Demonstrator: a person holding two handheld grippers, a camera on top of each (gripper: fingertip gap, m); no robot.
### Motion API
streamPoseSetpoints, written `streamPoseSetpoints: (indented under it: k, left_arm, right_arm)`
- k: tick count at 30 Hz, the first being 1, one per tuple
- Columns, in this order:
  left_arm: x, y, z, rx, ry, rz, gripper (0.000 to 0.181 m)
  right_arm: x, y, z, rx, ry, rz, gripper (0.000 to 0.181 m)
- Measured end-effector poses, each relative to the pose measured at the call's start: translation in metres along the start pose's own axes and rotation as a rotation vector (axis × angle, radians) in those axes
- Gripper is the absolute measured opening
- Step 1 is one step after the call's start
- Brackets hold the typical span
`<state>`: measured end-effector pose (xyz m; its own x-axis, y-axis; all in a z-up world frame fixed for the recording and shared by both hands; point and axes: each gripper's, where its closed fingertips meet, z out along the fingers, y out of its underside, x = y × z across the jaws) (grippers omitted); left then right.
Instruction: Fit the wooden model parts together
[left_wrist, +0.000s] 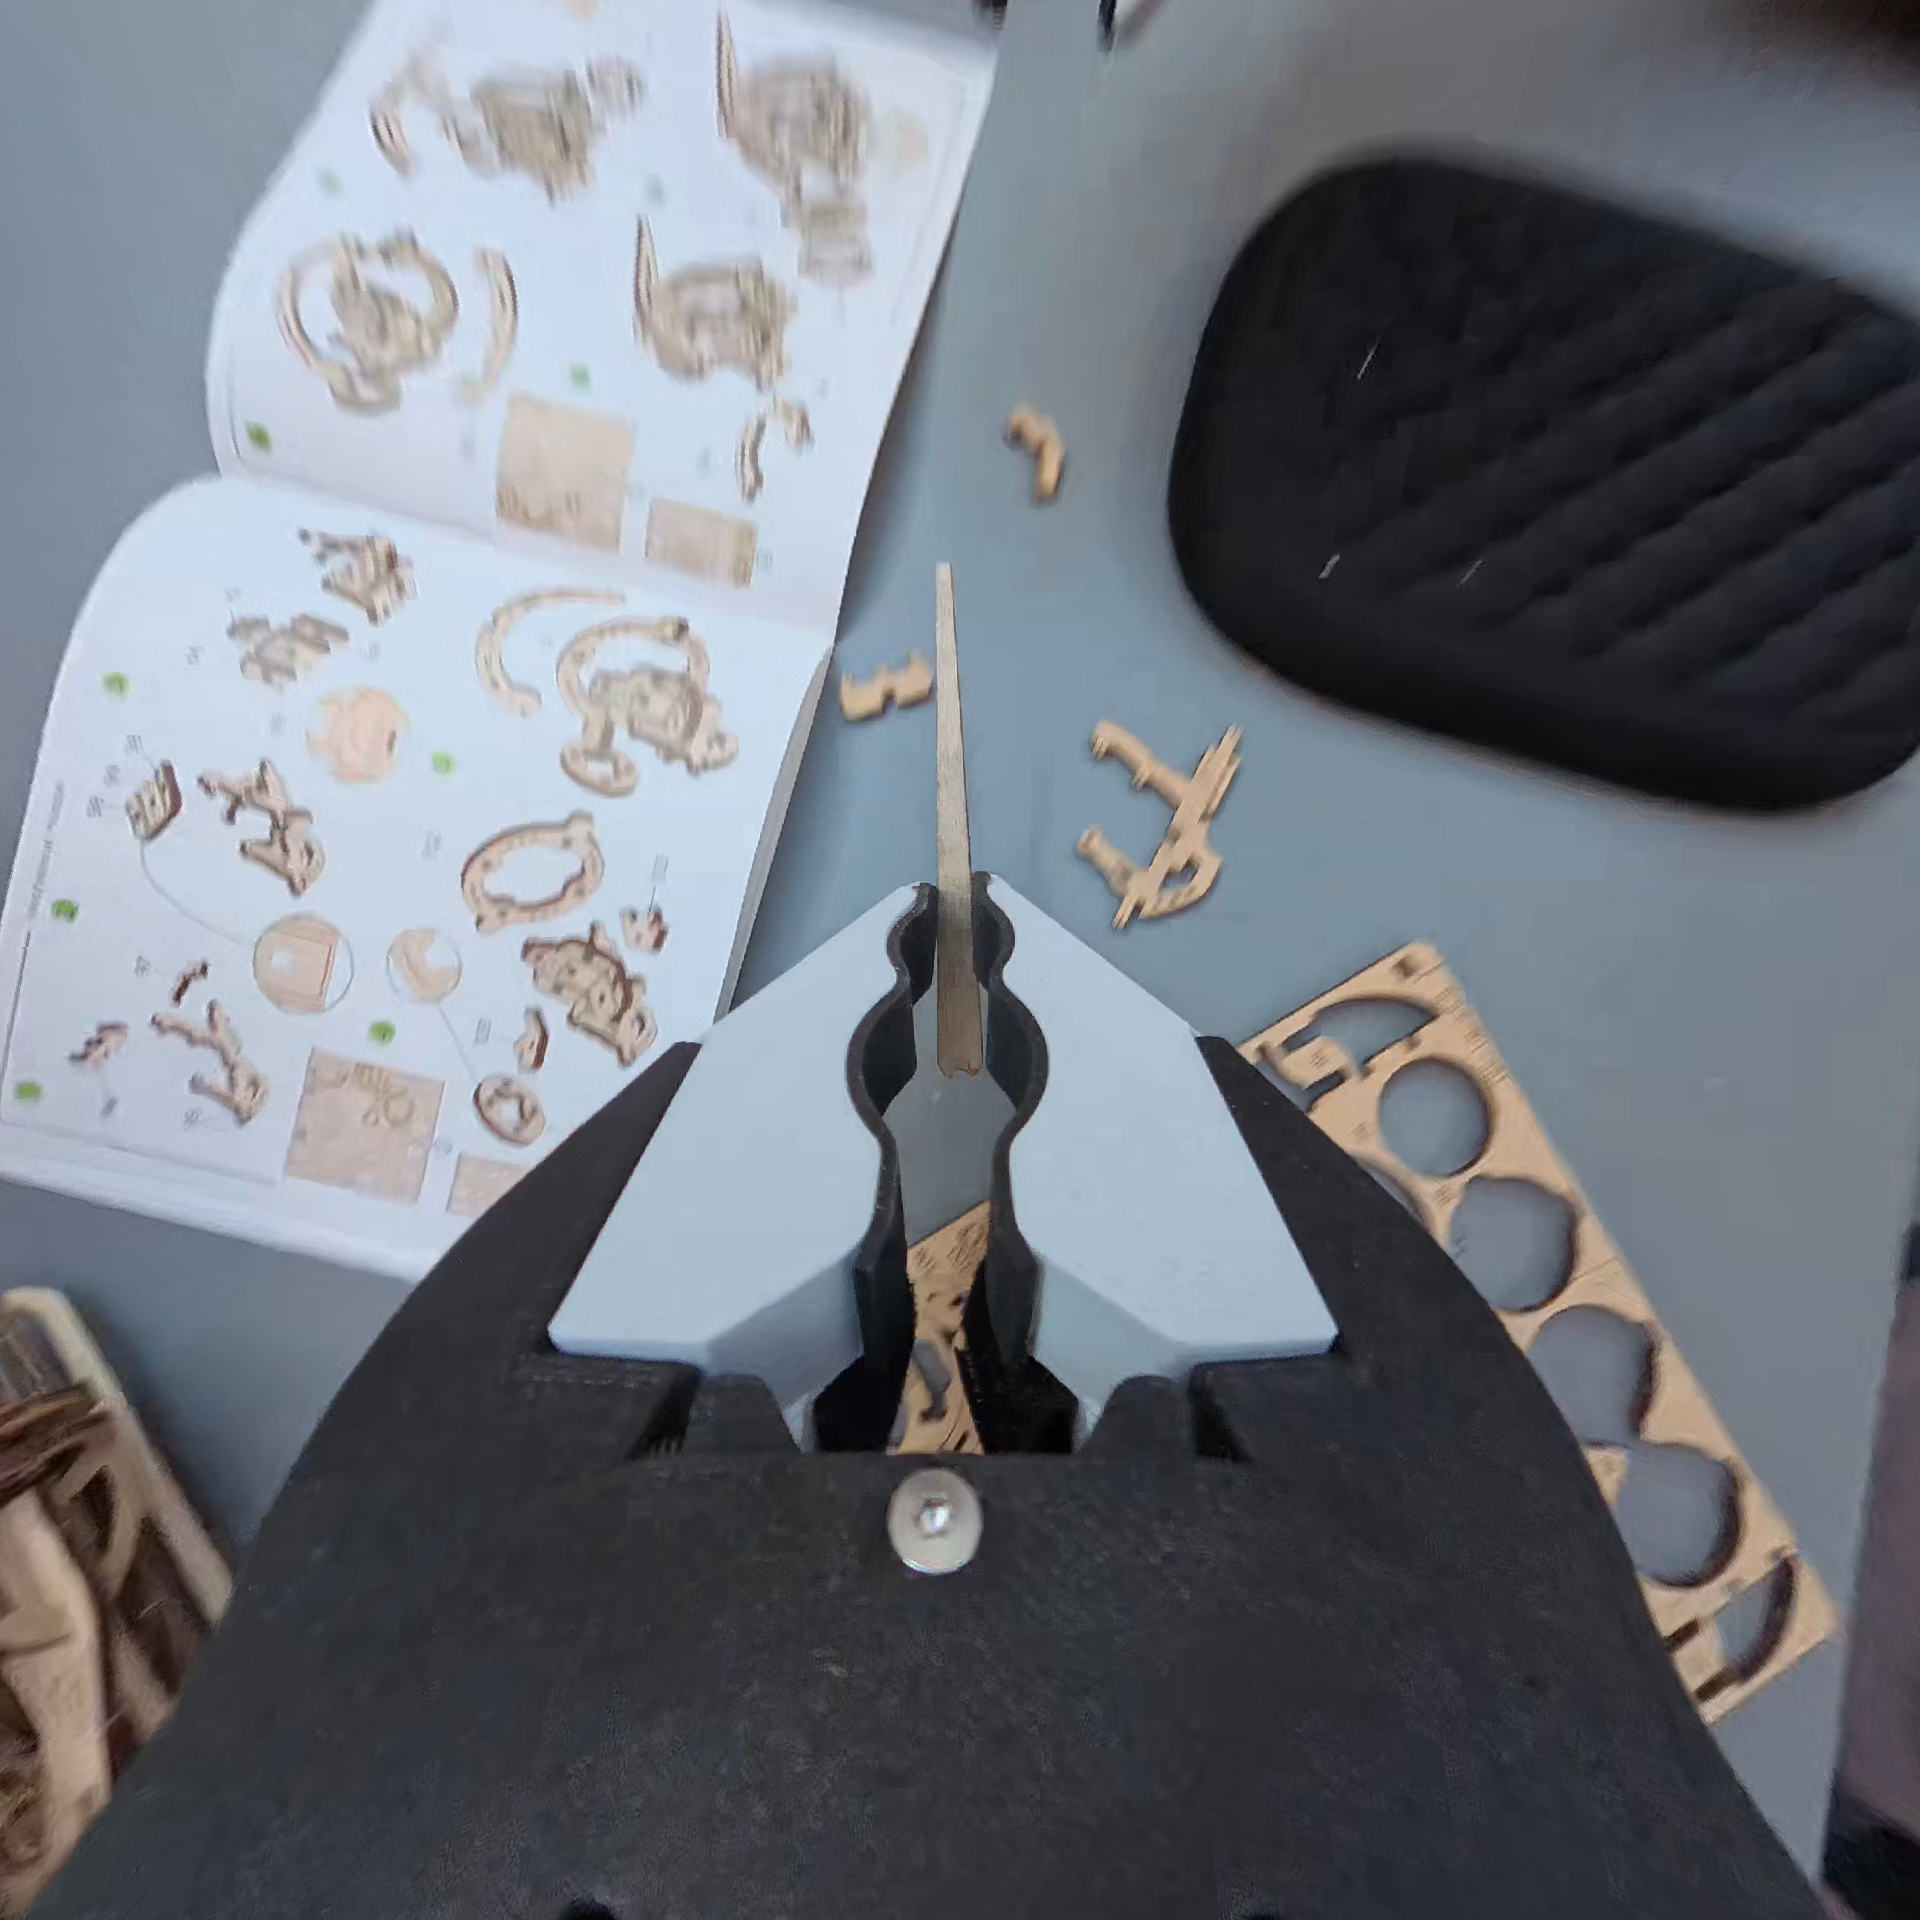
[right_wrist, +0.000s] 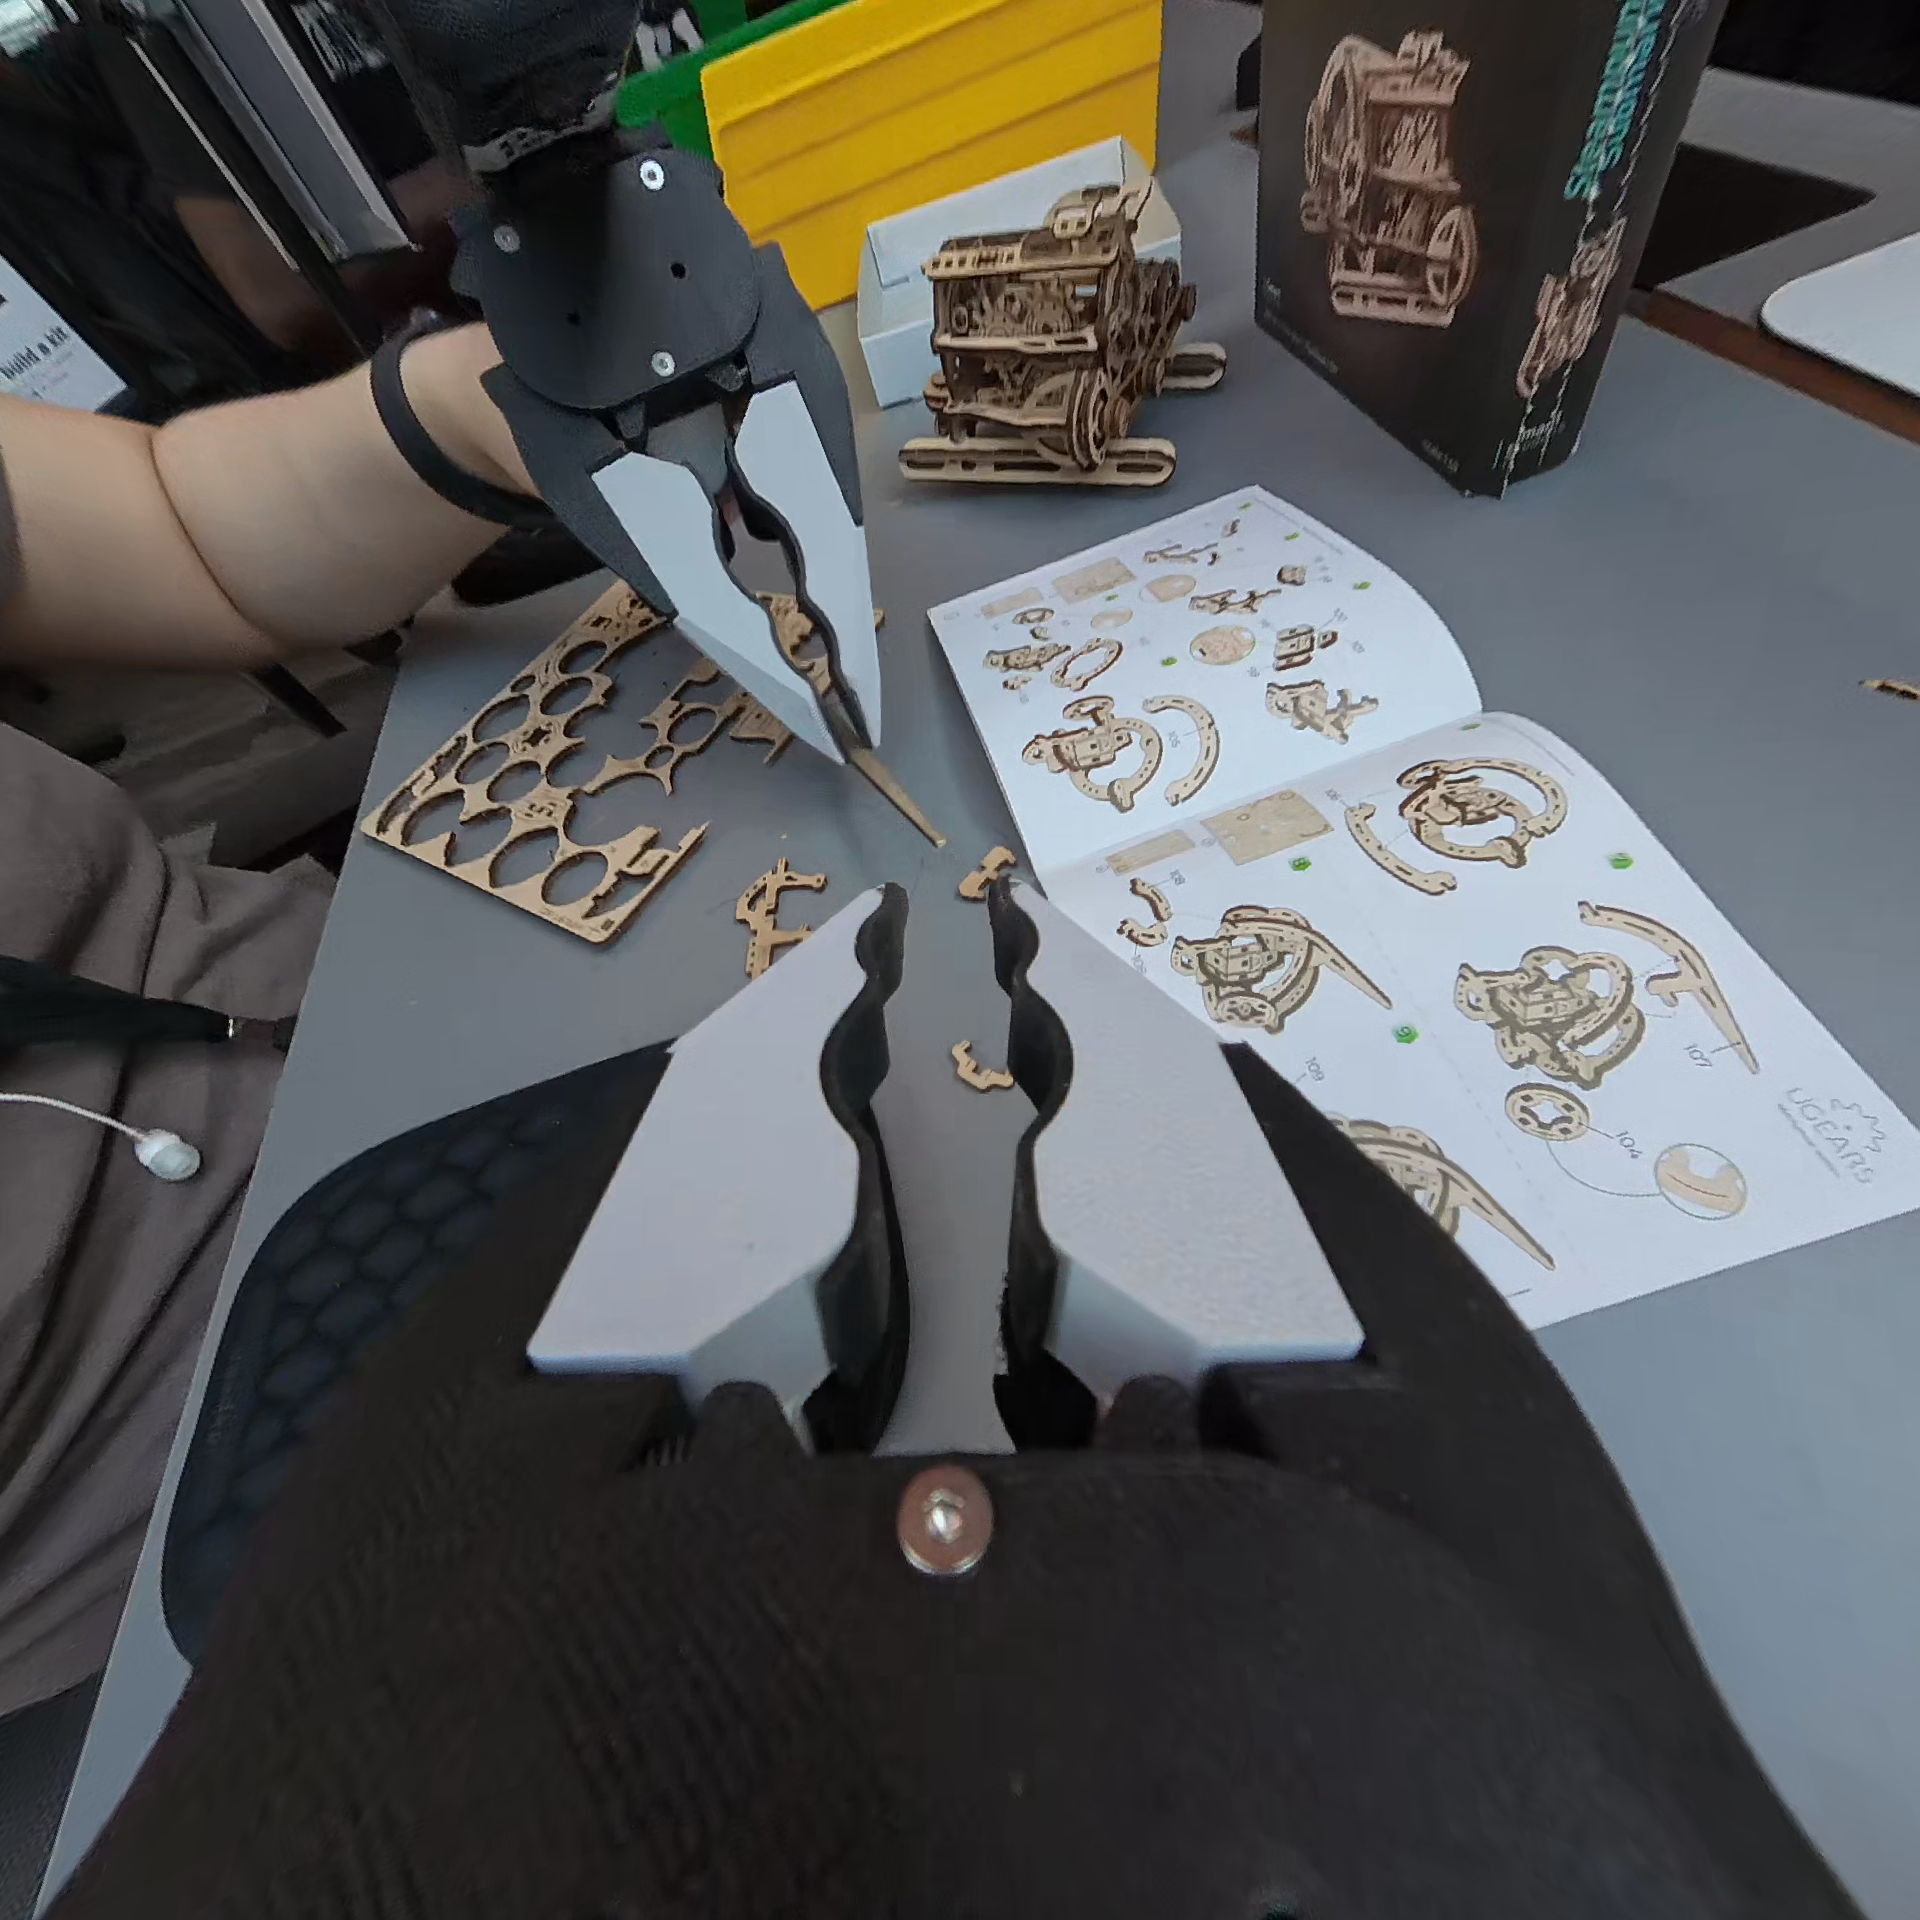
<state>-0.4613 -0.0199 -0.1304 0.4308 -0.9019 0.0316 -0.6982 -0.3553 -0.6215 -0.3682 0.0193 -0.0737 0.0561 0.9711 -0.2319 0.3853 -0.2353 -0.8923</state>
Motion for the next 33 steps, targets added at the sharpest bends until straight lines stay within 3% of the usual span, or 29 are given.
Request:
streamPoseSetpoints:
  k: [1,4,8,11,20,27,30,33]
  left_arm:
    - [0.006,-0.024,-0.007,0.127,0.047,-0.062,0.004]
    - [0.022,-0.098,-0.035,0.553,0.222,-0.279,0.003]
    - [0.038,-0.135,-0.038,0.713,0.344,-0.345,0.004]
    - [0.040,-0.148,-0.047,0.815,0.420,-0.397,0.004]
    - [0.040,-0.154,-0.047,0.857,0.439,-0.414,0.004]
    - [0.044,-0.152,-0.039,0.759,0.355,-0.349,0.001]
    - [0.044,-0.148,-0.046,0.720,0.354,-0.349,0.021]
    - [0.033,-0.146,-0.058,0.737,0.310,-0.376,0.011]
  right_arm:
    - [0.000,-0.008,-0.002,0.049,0.000,0.010,0.016]
    - [-0.012,-0.040,-0.008,0.258,-0.071,0.062,0.017]
    - [-0.031,-0.064,-0.010,0.442,-0.206,0.137,0.018]
    - [-0.042,-0.075,-0.021,0.540,-0.323,0.182,0.008]
    - [-0.047,-0.079,-0.026,0.563,-0.456,0.314,0.013]
    - [-0.049,-0.073,-0.020,0.481,-0.340,0.197,0.000]
    - [-0.040,-0.073,-0.020,0.456,-0.144,0.032,0.000]
    - [-0.042,-0.068,-0.019,0.357,-0.008,-0.165,0.000]
